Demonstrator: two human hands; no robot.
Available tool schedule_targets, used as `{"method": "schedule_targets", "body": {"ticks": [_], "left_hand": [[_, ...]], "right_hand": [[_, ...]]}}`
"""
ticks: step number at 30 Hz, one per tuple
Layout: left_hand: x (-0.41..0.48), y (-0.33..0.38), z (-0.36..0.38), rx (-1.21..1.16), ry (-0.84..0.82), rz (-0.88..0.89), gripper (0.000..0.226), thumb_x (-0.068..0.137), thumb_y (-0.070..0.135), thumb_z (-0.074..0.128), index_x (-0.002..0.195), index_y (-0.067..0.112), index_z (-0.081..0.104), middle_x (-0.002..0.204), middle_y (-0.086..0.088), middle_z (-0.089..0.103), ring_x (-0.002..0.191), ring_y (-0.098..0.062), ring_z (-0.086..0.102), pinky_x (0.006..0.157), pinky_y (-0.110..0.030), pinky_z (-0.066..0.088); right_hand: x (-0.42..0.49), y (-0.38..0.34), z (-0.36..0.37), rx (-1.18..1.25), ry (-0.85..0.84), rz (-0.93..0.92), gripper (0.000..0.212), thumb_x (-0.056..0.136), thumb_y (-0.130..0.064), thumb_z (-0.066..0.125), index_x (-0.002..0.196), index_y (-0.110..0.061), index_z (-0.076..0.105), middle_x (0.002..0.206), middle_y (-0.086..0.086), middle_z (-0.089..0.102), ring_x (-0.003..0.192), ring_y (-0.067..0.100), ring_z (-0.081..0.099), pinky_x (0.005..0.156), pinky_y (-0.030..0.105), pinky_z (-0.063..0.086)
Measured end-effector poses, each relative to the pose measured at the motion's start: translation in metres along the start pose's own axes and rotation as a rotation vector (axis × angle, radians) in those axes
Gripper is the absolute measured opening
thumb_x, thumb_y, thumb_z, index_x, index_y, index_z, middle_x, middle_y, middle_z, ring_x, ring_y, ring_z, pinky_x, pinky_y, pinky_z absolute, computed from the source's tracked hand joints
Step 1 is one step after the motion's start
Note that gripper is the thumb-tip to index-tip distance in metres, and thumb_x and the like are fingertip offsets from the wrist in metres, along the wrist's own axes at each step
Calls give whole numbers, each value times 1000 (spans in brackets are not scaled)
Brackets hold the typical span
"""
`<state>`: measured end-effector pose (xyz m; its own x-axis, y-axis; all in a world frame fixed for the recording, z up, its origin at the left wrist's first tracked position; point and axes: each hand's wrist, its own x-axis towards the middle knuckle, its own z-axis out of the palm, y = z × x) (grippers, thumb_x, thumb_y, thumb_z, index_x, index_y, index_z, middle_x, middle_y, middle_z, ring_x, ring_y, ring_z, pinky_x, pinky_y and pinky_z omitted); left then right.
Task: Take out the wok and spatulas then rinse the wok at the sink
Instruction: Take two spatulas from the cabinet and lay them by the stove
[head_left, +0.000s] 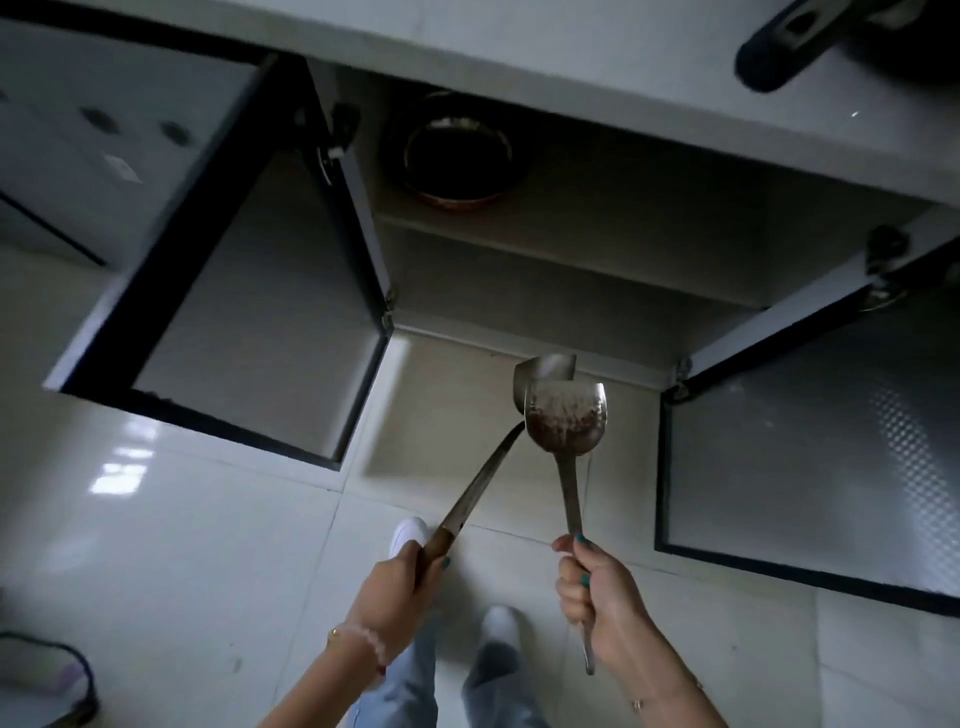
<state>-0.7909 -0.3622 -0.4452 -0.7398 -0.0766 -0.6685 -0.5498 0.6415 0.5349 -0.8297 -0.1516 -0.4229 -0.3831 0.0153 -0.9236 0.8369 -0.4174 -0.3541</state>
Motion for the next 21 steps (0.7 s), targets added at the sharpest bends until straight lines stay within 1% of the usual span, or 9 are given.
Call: {"method": "schedule_targets", "body": {"ticks": [2, 4, 6, 7, 9, 11, 14, 17, 21], "left_hand": [[-33, 13, -2, 10, 54, 19, 30, 95, 38, 45, 79, 13, 43, 67, -2, 56, 56, -20, 46, 53, -25, 32], [-60, 25, -4, 0, 130, 53, 31, 94, 38, 45, 80, 11, 44, 66, -1, 55, 55, -18, 46, 48, -20, 30], [-82, 37, -10, -24, 195, 66, 31, 94, 39, 45, 83, 10, 47, 67, 1, 56, 56, -16, 50, 50, -16, 35], [-91, 44, -14, -28, 220, 61, 32, 94, 40, 45, 86, 9, 50, 70, -1, 58, 60, -19, 53, 55, -20, 41], [-107, 53, -21, -25, 276, 49, 35, 94, 41, 45, 88, 8, 51, 73, -3, 60, 64, -22, 54, 63, -29, 44], [-120, 58, -29, -45, 343, 54, 35, 94, 42, 45, 85, 8, 51, 73, -4, 61, 62, -22, 53, 60, -30, 42], [-140, 60, -42, -70, 421, 48, 35, 93, 42, 45, 80, 10, 49, 69, -4, 60, 58, -19, 50, 51, -23, 37], [-157, 58, -59, -73, 498, 56, 35, 93, 41, 46, 80, 8, 50, 66, -4, 57, 57, -19, 49, 49, -20, 34], [-178, 56, -83, -127, 624, 55, 35, 92, 40, 49, 72, 12, 46, 56, 2, 51, 49, -12, 44, 45, -19, 30]], "right_hand": [[-27, -4, -6, -19, -32, -13, 35, 102, -18, 30, 77, -7, 52, 39, -8, 27, 27, 2, 21, 28, 11, 15], [-52, -10, -12, -40, -60, -28, 34, 103, -18, 30, 78, -8, 51, 40, -9, 26, 27, 2, 20, 28, 10, 15], [-72, -17, -14, -63, -94, -52, 34, 103, -18, 30, 77, -8, 50, 39, -9, 26, 27, 2, 20, 28, 10, 15], [-81, -20, -13, -74, -107, -59, 34, 103, -18, 30, 77, -8, 50, 39, -9, 26, 27, 2, 20, 27, 9, 15], [-97, -24, -12, -103, -129, -81, 34, 103, -17, 30, 76, -8, 50, 38, -9, 27, 26, 1, 20, 27, 10, 15], [-110, -28, -9, -128, -147, -104, 34, 102, -17, 31, 76, -8, 50, 37, -10, 27, 26, 1, 20, 27, 9, 15], [-127, -32, -3, -148, -170, -114, 33, 102, -16, 31, 74, -9, 48, 36, -10, 27, 25, 1, 18, 27, 9, 14], [-141, -38, 9, -176, -210, -146, 33, 101, -15, 32, 72, -9, 47, 35, -9, 26, 24, 0, 17, 27, 7, 13], [-161, -42, 30, -218, -283, -192, 30, 100, -15, 35, 72, -10, 46, 36, -9, 27, 24, 1, 19, 27, 8, 14]]}}
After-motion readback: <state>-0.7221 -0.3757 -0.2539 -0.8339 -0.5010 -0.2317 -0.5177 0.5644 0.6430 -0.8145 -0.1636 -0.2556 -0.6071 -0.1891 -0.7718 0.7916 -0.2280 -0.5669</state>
